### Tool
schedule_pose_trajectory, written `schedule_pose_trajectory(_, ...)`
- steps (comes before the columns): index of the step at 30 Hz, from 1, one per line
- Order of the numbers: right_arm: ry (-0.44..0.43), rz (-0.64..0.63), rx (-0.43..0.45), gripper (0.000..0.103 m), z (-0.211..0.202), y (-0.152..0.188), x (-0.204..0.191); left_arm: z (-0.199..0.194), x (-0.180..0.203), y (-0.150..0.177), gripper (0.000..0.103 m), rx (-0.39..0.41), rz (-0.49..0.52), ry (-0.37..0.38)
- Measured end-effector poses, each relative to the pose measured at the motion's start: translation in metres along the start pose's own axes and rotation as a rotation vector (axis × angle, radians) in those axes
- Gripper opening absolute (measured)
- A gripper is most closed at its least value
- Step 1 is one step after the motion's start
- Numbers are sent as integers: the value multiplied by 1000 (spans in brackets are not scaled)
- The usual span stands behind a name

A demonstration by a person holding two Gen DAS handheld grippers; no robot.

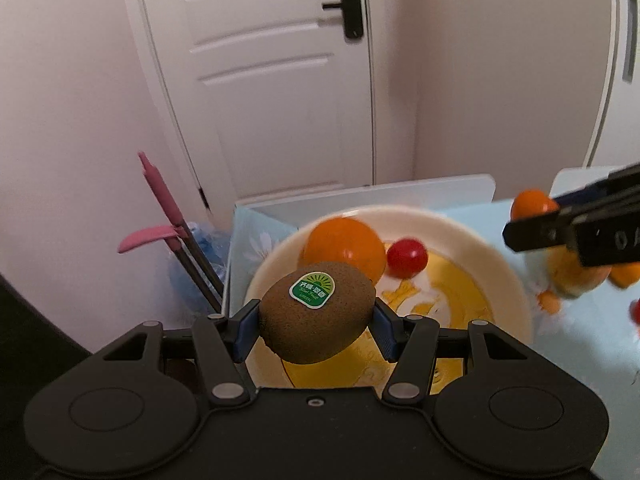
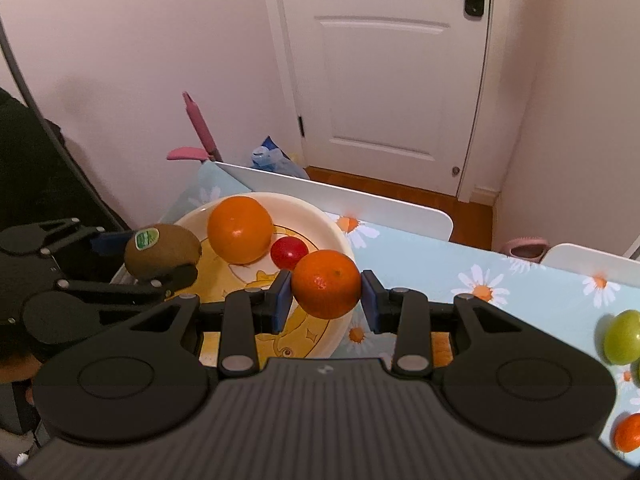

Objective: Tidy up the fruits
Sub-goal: 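Carry the kiwi into the bowl and open the left tool while the right tool carries the tangerine, then lower the tangerine into the bowl beside the tomato and open the right tool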

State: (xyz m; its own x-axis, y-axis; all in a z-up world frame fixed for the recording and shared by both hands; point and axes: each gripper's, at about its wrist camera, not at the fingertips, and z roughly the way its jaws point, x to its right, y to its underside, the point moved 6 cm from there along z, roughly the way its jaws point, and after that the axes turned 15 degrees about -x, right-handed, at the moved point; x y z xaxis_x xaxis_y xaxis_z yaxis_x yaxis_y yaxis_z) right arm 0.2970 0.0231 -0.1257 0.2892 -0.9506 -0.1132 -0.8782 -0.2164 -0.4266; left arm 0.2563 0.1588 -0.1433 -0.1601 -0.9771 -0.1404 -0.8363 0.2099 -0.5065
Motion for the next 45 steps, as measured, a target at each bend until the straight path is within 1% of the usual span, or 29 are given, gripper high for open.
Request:
schedule_pose_trajectory(5, 16, 18, -22, 51, 14, -2, 1, 17, 1, 2, 61, -23, 56, -3)
schedule_pose_trajectory(11, 31, 12, -34, 51, 17, -3, -1, 29, 3, 3, 62, -50, 92, -14)
schedule_pose_trajectory(12, 33, 8, -35, 51, 16, -4, -2, 29, 3, 3, 65, -48, 93, -16)
schedule_pose_trajectory(13, 34, 4, -35, 51, 15, -4, -3, 27, 3, 3, 75, -37, 94, -19)
schedule_pose_trajectory(14, 33, 0, -35, 51, 14, -4, -3, 25, 4, 2, 82, -24, 99, -16)
schedule_pose_trajectory(15, 32, -5, -35, 51, 13, -5, -4, 21, 4, 1, 94, -12, 98, -25)
schedule_pose_trajectory(16, 30, -11, -34, 51, 12, -6, -4, 17, 5, 1, 97, 2, 96, -39)
schedule_pose_trajectory(21, 15, -54, -32, 51, 7, -8, -8, 1, 8, 8, 97, 0, 70, -47)
schedule_pose_trajectory(24, 2, -86, -39, 51, 7, -9, -10, -11, 7, 14, 97, -9, 36, -64)
schedule_pose_trajectory(28, -6, -139, -47, 51, 10, -10, -13, -23, 3, 22, 98, -22, -27, -65)
schedule_pose_trajectory(34, -14, -218, -71, 51, 26, -11, -18, -32, 3, 32, 98, -41, -85, -88)
schedule_pose_trajectory(38, -14, -260, -93, 51, 44, -9, -22, -34, 6, 39, 98, -52, -99, -96)
schedule_pose_trajectory(45, -30, -294, -95, 52, 57, -5, -25, -33, 8, 50, 98, -66, -133, -95)
